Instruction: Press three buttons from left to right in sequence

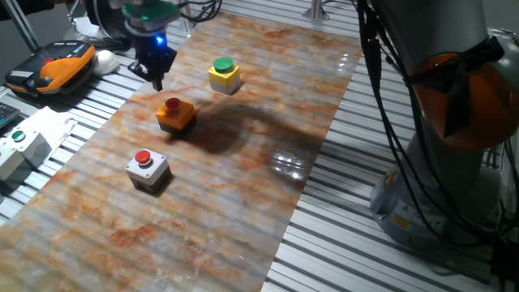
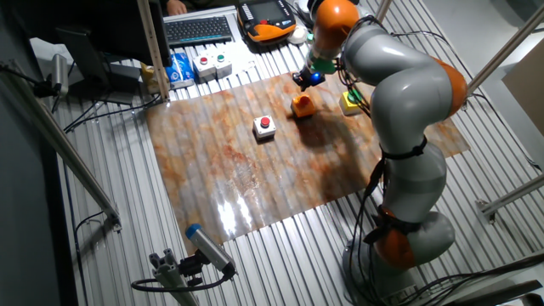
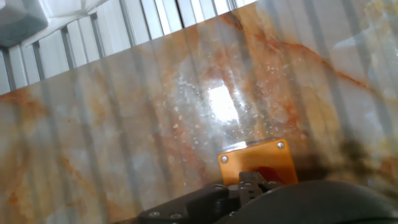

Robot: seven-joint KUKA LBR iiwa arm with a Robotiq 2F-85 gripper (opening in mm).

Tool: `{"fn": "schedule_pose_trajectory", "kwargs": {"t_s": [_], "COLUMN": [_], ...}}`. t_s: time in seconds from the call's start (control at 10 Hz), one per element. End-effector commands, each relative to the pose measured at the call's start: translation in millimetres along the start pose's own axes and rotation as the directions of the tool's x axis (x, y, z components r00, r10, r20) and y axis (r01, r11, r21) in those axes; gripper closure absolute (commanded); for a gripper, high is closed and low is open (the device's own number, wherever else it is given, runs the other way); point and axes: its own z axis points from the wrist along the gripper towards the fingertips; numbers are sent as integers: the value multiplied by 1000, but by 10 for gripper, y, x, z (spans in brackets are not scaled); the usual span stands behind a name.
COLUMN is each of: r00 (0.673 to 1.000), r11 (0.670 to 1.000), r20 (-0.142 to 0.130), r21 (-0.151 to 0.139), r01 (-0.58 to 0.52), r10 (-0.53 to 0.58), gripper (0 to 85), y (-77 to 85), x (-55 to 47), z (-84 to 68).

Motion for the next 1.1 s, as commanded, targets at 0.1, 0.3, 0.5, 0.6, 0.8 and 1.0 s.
{"fn": "schedule_pose_trajectory", "kwargs": {"t_s": [0.1,0.3,0.5,0.6,0.8,1.0], "r00": [1000,1000,1000,1000,1000,1000], "r11": [1000,1000,1000,1000,1000,1000], "r20": [13,11,10,10,14,17], "r21": [0,-6,-9,-10,-7,-10], "r01": [10,8,4,1,4,6], "r10": [-10,-8,-4,0,-4,-6], "gripper": [850,850,850,850,850,850], "y": [-60,-74,-70,-58,-77,-84], "x": [-21,-26,-31,-31,-6,29], "z": [106,139,170,185,173,183]}}
